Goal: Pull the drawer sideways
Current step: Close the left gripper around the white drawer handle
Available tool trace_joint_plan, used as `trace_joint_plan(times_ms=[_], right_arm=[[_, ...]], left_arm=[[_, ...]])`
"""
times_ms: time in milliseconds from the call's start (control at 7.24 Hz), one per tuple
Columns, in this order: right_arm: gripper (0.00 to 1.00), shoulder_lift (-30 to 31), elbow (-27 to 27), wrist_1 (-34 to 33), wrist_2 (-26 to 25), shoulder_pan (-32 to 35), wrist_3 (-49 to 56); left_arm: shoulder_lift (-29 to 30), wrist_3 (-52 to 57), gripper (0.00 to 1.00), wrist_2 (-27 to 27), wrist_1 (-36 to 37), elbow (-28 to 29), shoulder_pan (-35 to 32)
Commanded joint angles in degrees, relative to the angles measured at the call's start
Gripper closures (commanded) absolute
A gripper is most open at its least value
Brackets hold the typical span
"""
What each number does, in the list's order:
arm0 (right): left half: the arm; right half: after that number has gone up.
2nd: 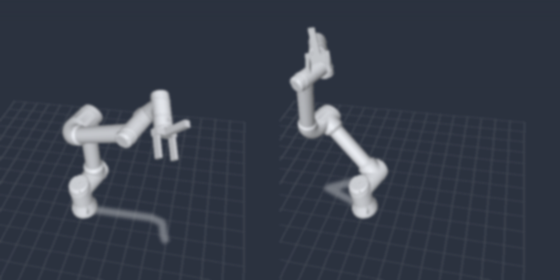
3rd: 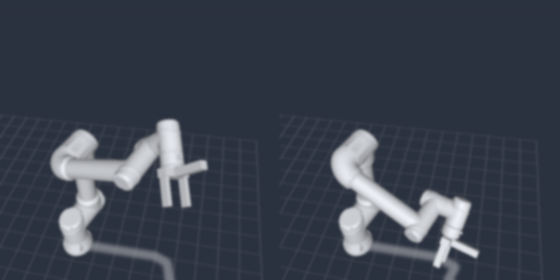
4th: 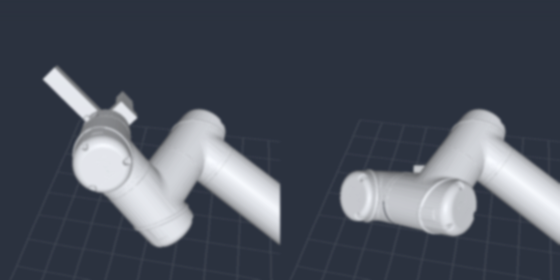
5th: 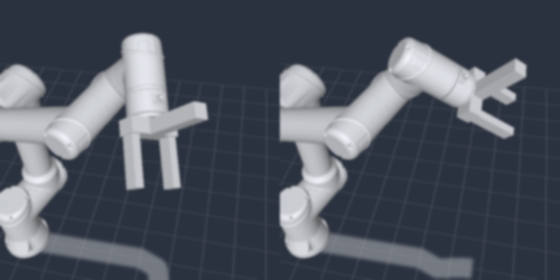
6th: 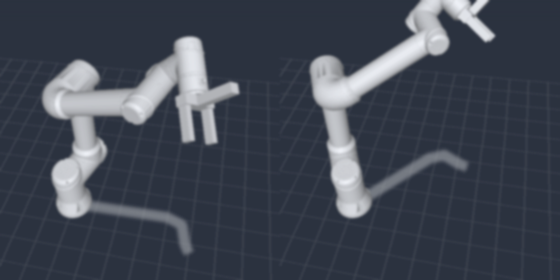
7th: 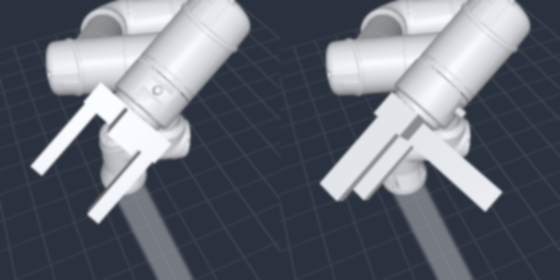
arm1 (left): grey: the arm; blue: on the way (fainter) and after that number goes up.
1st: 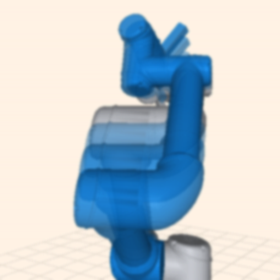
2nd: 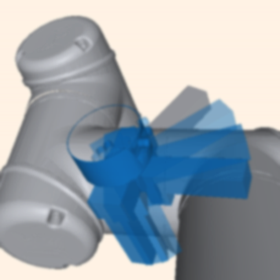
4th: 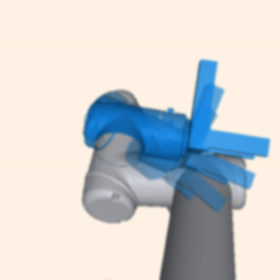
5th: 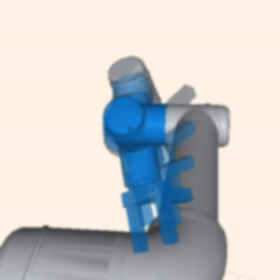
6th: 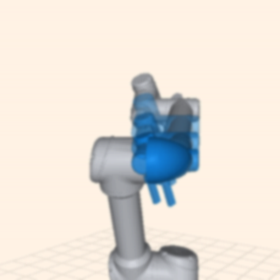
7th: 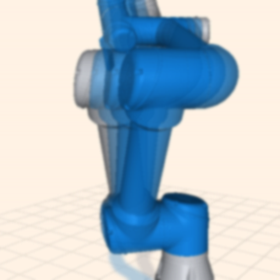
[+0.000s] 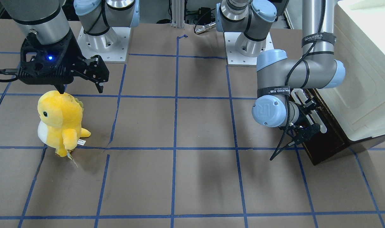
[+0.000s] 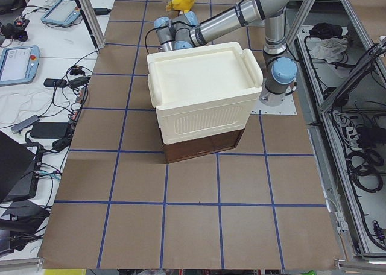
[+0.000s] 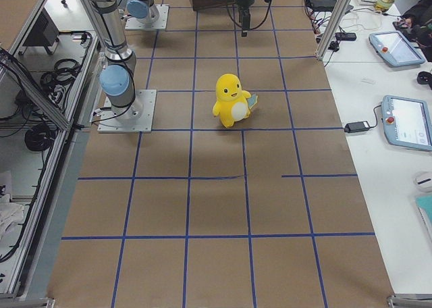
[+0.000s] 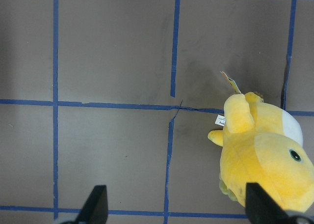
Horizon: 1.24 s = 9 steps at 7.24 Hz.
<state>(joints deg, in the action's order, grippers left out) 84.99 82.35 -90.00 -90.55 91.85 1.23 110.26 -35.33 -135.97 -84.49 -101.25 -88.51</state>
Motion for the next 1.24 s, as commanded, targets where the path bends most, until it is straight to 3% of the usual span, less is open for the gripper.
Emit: trace_joint_plan(times_ms=[0,138,967,1105], right_arm=[[0.00,0.00,0.00,0.00,-0.06,0.00,0.00],[0.00,0.00,0.00,0.00,0.03,0.00,0.00],[0.00,0.00,0.00,0.00,0.03,0.00,0.00],[0.00,0.00,0.00,0.00,0.03,0.00,0.00]], left_arm=[[0.13,-0.35,0.47,0.09,-0.24,0.00,0.00],[0.13,-0.35,0.52,0.00,-0.24,-0.09,0.09],[0.04,-0.44,0.54,0.00,-0.77,-0.44,0.70],[-0.04,-0.44,0.70,0.00,-0.77,-0.44,0.70]])
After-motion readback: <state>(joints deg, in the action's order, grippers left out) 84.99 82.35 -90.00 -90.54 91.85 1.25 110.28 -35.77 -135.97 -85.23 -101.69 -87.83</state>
